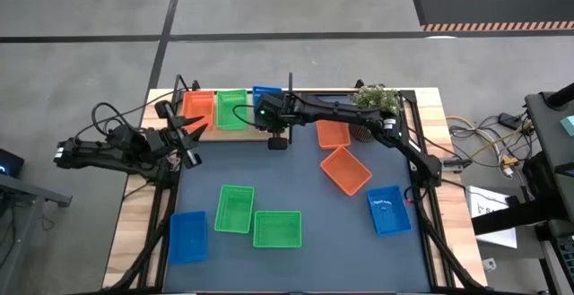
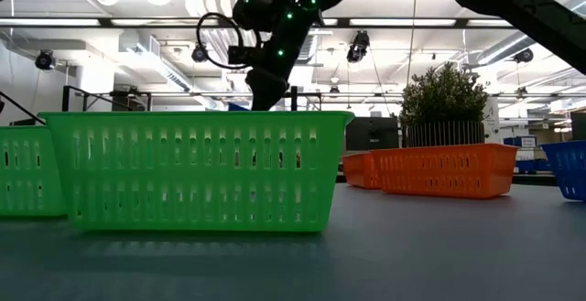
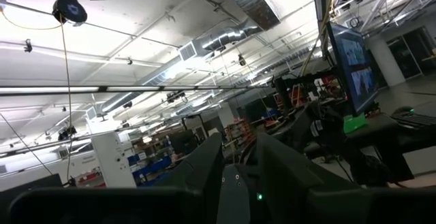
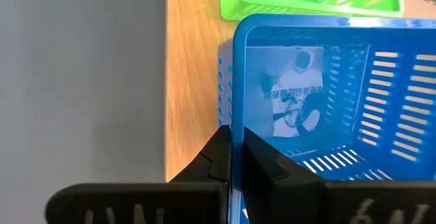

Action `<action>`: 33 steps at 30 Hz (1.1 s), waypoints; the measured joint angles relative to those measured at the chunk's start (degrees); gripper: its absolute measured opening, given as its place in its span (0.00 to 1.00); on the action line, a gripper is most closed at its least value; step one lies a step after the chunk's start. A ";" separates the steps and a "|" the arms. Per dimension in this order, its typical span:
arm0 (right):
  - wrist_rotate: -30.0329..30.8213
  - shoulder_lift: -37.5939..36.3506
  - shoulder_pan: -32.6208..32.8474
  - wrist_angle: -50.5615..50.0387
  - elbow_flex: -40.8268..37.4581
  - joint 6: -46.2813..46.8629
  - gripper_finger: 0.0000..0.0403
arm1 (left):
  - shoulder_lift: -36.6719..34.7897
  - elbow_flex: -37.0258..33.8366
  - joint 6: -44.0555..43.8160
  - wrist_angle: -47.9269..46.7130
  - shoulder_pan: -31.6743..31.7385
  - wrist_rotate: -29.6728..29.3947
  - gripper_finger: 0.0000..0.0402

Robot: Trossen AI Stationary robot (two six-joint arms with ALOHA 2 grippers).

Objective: Stack baskets on shelf by color
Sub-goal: Put the middle blue bin on the shelf

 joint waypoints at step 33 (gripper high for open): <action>-3.65 -13.48 4.20 -5.82 -4.09 3.66 0.11 | 5.11 -0.14 -1.02 5.55 -0.01 5.06 0.19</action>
